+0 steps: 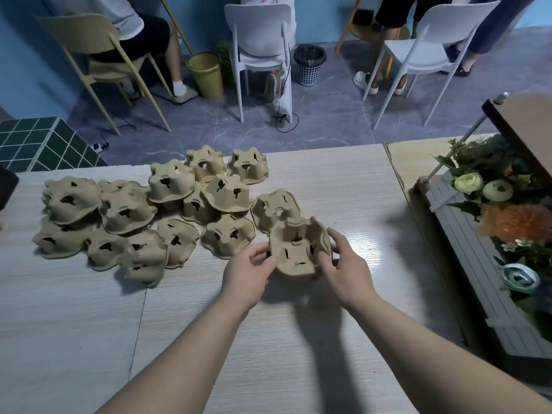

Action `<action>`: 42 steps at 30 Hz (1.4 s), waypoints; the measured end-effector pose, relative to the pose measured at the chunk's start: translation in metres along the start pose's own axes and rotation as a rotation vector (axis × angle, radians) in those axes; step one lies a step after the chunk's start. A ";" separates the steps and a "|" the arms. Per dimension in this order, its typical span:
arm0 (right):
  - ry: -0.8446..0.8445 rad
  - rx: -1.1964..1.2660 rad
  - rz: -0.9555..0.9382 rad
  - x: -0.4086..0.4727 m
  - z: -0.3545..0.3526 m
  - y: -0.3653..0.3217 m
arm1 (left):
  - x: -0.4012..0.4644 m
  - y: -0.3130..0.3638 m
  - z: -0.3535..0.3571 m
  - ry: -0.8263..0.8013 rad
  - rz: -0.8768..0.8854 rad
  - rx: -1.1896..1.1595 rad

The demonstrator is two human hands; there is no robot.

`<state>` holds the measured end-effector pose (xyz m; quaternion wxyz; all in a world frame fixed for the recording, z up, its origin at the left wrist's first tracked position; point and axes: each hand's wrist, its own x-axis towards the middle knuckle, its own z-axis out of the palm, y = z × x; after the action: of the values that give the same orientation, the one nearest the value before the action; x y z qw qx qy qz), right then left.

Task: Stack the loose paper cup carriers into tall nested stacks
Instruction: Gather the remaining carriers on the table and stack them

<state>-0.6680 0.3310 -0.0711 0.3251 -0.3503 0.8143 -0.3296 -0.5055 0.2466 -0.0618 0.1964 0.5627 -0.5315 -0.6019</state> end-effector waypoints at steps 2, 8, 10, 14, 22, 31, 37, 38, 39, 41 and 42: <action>0.019 -0.003 0.003 0.004 0.000 0.001 | 0.004 0.001 0.003 -0.029 0.016 -0.013; 0.172 -0.002 0.031 0.019 -0.010 0.010 | 0.031 0.019 0.011 -0.048 0.129 0.160; 0.178 -0.001 0.051 0.022 -0.014 0.013 | 0.051 0.027 0.006 0.048 0.216 0.344; 0.148 -0.015 0.042 0.024 -0.019 0.018 | 0.088 0.043 0.000 0.064 0.334 0.618; 0.090 -0.074 -0.005 0.026 -0.022 0.025 | 0.126 0.043 0.010 0.046 0.313 0.972; 0.102 -0.050 -0.015 0.025 -0.026 0.025 | 0.120 0.043 0.012 0.220 0.232 0.773; 0.095 -0.052 -0.022 0.022 -0.026 0.024 | 0.106 0.066 0.006 0.303 0.252 0.445; 0.094 -0.050 -0.022 0.021 -0.026 0.023 | 0.104 0.070 0.004 0.293 0.238 0.362; 0.093 -0.049 -0.022 0.021 -0.026 0.023 | 0.101 0.075 0.003 0.276 0.212 0.278; 0.089 -0.050 -0.016 0.020 -0.027 0.022 | 0.094 0.085 0.000 0.232 0.161 0.101; 0.088 -0.052 -0.015 0.019 -0.027 0.022 | 0.090 0.089 -0.002 0.191 0.150 0.005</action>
<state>-0.7069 0.3358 -0.0784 0.2774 -0.3501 0.8332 -0.3260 -0.5624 0.1393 -0.0267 0.2895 0.5767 -0.5525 -0.5277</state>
